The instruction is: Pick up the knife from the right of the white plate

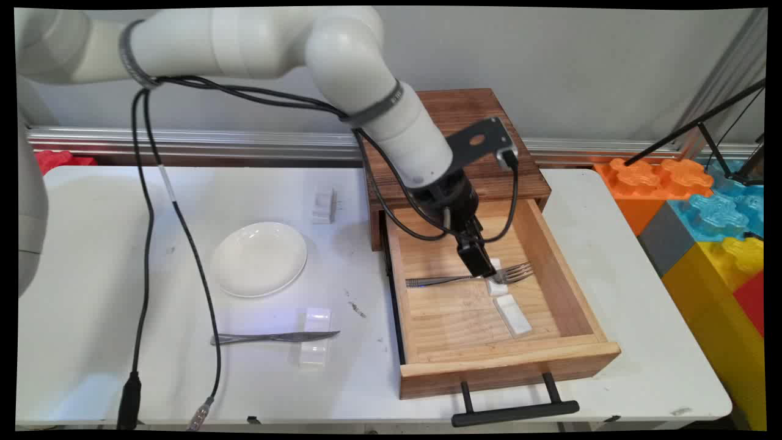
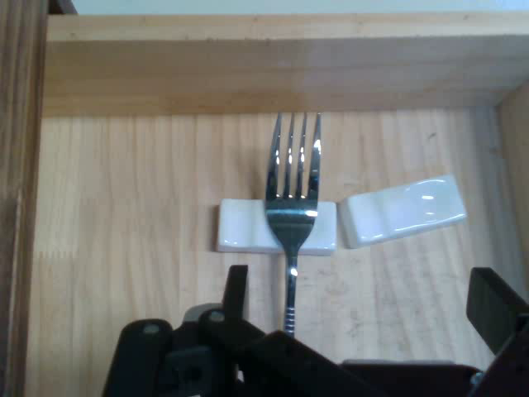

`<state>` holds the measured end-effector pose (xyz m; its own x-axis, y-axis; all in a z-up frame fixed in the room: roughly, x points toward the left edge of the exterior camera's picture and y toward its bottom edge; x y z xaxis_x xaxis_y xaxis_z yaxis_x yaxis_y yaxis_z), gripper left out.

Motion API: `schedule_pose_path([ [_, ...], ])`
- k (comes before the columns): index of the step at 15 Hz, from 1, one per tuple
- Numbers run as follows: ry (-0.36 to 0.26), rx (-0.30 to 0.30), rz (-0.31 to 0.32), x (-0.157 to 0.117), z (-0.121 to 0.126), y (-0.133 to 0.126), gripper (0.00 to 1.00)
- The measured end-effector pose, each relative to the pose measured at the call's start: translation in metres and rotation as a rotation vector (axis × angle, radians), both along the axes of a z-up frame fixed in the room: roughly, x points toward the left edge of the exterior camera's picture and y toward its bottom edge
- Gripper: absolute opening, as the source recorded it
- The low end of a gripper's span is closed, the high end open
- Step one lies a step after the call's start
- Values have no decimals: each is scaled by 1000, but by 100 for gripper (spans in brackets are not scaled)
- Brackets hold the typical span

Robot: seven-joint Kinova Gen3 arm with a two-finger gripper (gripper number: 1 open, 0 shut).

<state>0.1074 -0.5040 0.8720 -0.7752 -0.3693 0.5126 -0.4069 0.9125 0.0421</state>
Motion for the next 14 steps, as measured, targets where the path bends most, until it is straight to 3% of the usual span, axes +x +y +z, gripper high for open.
schedule_pose_path([
  [6, 71, -35, 48, 41, 37, 19, 100],
  [14, 106, -65, -2, 93, 52, 45, 100],
])
